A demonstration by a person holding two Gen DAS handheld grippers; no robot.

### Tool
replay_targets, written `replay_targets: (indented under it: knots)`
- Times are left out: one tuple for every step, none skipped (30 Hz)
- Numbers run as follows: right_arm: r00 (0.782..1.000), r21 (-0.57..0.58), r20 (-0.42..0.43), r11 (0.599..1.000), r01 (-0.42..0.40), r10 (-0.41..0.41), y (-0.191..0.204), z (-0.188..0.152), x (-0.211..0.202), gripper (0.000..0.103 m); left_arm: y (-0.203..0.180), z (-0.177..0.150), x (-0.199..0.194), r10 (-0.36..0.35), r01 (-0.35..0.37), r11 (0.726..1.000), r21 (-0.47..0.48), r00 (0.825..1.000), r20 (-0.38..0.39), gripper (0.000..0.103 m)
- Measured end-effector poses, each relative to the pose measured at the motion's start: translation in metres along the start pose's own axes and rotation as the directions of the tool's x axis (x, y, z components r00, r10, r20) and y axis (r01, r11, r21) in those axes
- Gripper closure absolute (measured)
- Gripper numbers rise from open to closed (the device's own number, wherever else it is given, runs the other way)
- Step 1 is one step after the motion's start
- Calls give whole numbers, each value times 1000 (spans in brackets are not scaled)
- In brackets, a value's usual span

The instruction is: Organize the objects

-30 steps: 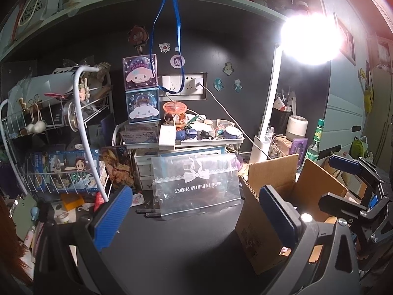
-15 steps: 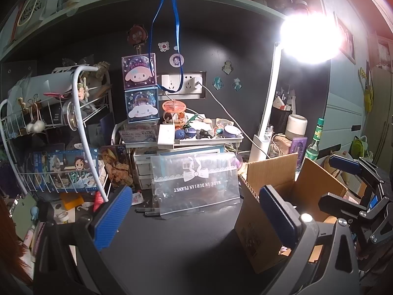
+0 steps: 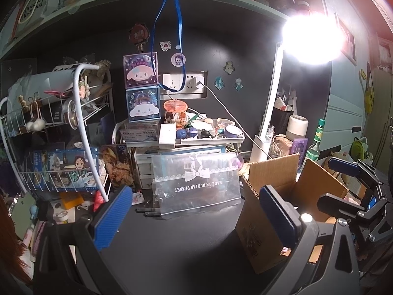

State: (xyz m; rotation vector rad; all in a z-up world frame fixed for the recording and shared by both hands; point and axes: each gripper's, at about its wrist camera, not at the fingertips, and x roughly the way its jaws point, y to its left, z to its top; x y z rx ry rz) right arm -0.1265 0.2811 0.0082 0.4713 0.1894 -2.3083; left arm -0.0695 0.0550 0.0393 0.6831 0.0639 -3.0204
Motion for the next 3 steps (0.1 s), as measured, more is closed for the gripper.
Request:
replay_targets:
  knots:
    - [1000,-1,-1,1000,-2,2,0,0,0,1,0,0,0,-3,3,1000,0,1000,-1,0]
    - [1000,-2,-1,1000,-2,2,0,0,0,1,0,0,1,-4,4,1000,0,1000,-1,0]
    - [1000,-2,-1,1000,-1,1,0,0,0,1,0,0,1,0,0,1000,1,1000,-1,0]
